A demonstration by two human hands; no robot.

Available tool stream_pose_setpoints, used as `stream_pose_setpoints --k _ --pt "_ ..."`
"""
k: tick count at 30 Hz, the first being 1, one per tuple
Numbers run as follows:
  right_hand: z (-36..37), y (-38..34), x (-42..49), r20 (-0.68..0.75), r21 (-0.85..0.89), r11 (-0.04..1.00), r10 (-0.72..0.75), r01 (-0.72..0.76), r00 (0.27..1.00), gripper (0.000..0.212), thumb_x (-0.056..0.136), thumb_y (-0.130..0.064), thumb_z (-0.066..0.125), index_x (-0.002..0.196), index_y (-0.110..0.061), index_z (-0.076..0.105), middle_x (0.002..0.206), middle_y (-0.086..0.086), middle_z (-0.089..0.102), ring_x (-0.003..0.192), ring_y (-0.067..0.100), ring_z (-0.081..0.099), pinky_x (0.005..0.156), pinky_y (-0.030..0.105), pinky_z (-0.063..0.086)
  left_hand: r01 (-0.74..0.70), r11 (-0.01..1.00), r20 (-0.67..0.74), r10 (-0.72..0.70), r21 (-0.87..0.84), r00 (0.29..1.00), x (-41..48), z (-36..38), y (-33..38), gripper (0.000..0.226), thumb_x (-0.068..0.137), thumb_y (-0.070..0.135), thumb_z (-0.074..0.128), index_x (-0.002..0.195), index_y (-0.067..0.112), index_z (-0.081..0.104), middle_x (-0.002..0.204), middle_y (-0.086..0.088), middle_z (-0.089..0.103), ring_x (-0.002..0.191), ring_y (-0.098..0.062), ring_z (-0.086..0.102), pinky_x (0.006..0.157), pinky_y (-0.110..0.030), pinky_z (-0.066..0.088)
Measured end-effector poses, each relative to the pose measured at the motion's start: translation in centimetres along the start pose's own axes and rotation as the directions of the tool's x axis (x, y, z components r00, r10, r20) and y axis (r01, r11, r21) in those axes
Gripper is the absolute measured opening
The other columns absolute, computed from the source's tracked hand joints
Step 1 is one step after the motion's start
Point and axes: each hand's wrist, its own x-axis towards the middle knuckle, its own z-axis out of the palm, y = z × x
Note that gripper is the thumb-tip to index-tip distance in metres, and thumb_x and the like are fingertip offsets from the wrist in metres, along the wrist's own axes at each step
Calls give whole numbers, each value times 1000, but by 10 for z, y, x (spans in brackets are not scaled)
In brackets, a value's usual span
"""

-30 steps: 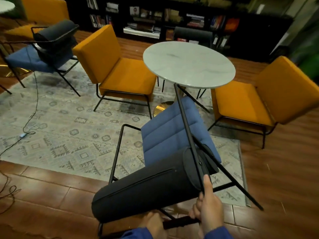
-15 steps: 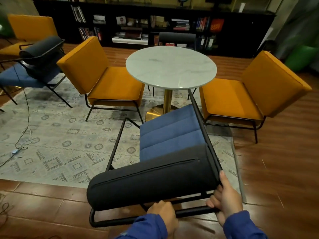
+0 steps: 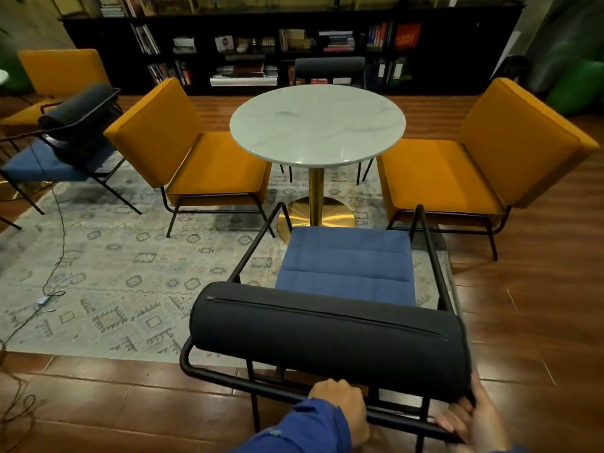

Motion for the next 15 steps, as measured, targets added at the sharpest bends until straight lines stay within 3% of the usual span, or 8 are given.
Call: stream_pose_setpoints --k 4,7,10,12,15 --pt "-27 10 12 -17 7 999 44 -43 999 40 87 -56 52 66 -22 46 29 -2 43 18 10 33 27 18 31 7 999 42 -9 45 999 10 15 12 41 88 31 47 118 6 58 125 -20 57 112 -42 54 94 -50 45" --pt "-41 12 23 -48 5 999 53 -53 997 34 86 -55 53 81 -22 56 33 -4 41 22 10 29 29 18 30 6 999 79 -9 44 997 19 26 20 42 89 33 47 122 7 55 128 -19 56 116 -41 53 98 -50 44" --pt "-56 18 37 -92 -26 996 83 -86 992 44 84 -56 55 105 -18 62 60 7 46 43 21 43 35 24 41 -36 999 128 31 39 991 29 39 25 43 90 36 48 123 10 54 129 -19 53 119 -40 50 100 -51 42" --pt "-63 18 44 -145 -38 996 79 -85 986 56 86 -55 54 124 -13 57 85 16 61 71 34 57 51 38 54 -61 997 149 54 39 987 35 49 24 42 89 38 48 123 13 55 129 -18 53 118 -40 51 101 -51 42" --pt "-75 19 51 -174 -46 991 114 -123 978 61 88 -50 55 133 -9 50 115 15 62 97 35 59 69 45 51 -75 996 147 67 49 987 42 63 12 40 86 40 49 117 18 58 124 -17 57 114 -41 54 99 -50 45"
